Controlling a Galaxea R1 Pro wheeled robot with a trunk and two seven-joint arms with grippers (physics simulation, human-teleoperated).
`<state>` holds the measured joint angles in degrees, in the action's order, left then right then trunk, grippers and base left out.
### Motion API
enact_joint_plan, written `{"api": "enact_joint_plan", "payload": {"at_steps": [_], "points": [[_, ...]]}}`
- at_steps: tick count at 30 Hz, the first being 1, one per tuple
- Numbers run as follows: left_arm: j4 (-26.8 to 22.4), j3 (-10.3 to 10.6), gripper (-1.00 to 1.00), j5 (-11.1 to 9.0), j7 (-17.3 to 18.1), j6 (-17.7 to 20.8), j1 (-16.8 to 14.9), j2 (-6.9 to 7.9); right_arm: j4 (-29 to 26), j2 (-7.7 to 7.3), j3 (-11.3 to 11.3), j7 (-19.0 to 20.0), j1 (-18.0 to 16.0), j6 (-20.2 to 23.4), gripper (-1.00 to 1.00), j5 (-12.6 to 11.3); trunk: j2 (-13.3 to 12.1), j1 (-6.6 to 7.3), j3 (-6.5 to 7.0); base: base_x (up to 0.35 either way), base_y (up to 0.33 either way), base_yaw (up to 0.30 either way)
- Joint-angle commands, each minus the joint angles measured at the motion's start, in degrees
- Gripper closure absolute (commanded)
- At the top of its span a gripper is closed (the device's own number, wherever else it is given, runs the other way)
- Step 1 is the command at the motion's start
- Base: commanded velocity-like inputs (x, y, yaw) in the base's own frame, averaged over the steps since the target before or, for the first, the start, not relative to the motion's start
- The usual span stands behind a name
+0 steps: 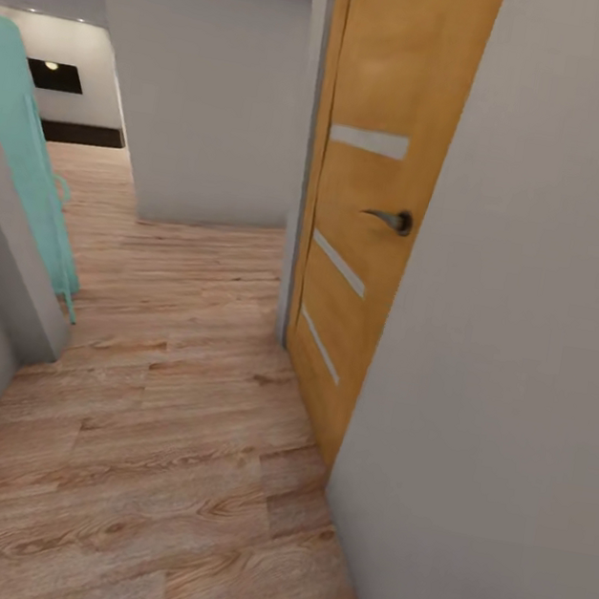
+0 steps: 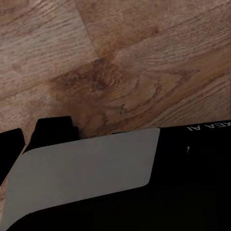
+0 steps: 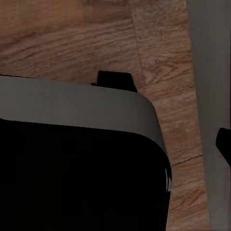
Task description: Move the two storage containers from the living room to the garage. In the garage, place one container on the floor and stack the other container on top of it (either order is fine).
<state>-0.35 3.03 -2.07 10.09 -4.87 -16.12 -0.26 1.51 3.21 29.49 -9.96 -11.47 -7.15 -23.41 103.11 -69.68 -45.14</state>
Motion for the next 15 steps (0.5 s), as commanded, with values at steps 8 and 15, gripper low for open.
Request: {"api": "enact_joint_plan", "payload": {"at_steps": [8, 15], "points": [[0.1, 0.3, -1.00, -0.2, 0.1, -0.2, -0.1, 0.00, 0.2, 0.04, 0.5, -0.1, 0.0, -0.3, -1.00, -0.5, 0.0, -0.03, -0.05, 0.314, 0.000, 0.269], [0.1, 0.3, -1.00, -0.2, 0.1, -0.2, -0.1, 0.00, 0.2, 0.04, 0.5, -0.1, 0.0, -0.3, -1.00, -0.5, 0.0, -0.03, -0.05, 0.314, 0.000, 0.269]]}}
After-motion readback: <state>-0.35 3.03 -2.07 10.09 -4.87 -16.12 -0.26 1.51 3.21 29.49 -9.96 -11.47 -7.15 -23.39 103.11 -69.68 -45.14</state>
